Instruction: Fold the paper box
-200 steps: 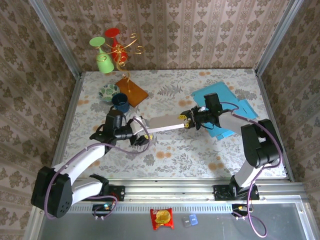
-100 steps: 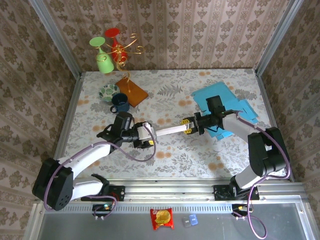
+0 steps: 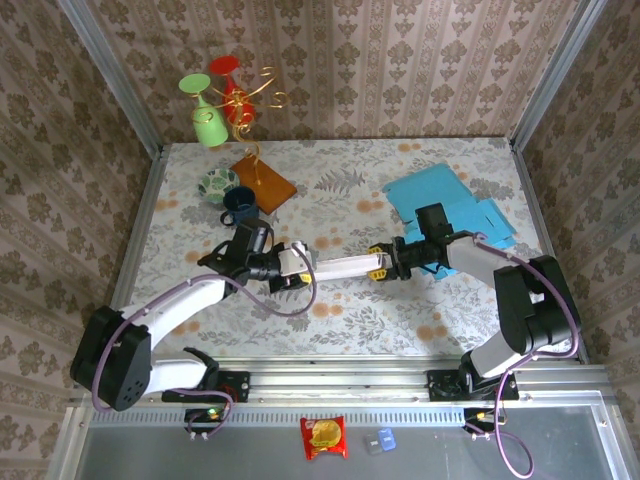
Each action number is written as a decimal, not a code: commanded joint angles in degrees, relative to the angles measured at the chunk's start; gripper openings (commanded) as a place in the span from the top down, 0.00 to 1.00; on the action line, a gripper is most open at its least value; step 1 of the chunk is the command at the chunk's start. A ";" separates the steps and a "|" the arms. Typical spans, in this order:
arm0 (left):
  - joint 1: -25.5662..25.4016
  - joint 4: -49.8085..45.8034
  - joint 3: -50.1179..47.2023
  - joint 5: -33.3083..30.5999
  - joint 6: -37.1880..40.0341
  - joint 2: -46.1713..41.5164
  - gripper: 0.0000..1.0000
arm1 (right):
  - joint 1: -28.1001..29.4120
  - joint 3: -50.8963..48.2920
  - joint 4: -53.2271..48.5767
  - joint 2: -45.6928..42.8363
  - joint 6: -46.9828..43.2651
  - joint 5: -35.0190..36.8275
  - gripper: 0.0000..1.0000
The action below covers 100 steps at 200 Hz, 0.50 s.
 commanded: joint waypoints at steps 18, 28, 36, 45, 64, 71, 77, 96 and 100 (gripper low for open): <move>-0.21 -9.53 5.59 2.34 0.92 1.88 0.64 | -2.66 0.58 -1.72 0.57 -2.37 -1.00 0.42; -0.21 -12.10 7.02 2.34 0.81 2.68 0.65 | -3.46 2.09 -4.95 0.20 -5.61 -0.15 0.39; -0.21 -13.75 8.06 2.13 0.72 3.30 0.67 | -4.11 3.62 -7.27 -0.04 -8.24 0.41 0.38; -0.30 -15.49 8.87 1.50 0.68 3.77 0.69 | -4.71 5.60 -10.90 -0.35 -11.61 1.15 0.36; -0.30 -17.68 10.22 0.20 0.29 4.12 0.69 | -5.85 10.15 -20.49 -1.29 -19.95 3.93 0.35; -0.30 -18.60 10.74 -0.33 -0.01 4.22 0.69 | -6.21 11.51 -24.12 -1.93 -23.14 5.50 0.35; -0.30 -19.38 11.34 -0.52 -0.09 4.39 0.69 | -6.62 12.72 -26.54 -2.42 -25.74 7.02 0.34; -0.28 -21.87 12.73 -0.98 0.01 5.33 0.69 | -7.60 16.69 -33.96 -4.75 -36.03 15.11 0.37; -0.21 -22.27 12.97 -0.98 0.09 5.57 0.69 | -7.59 17.77 -35.16 -5.43 -38.95 17.82 0.38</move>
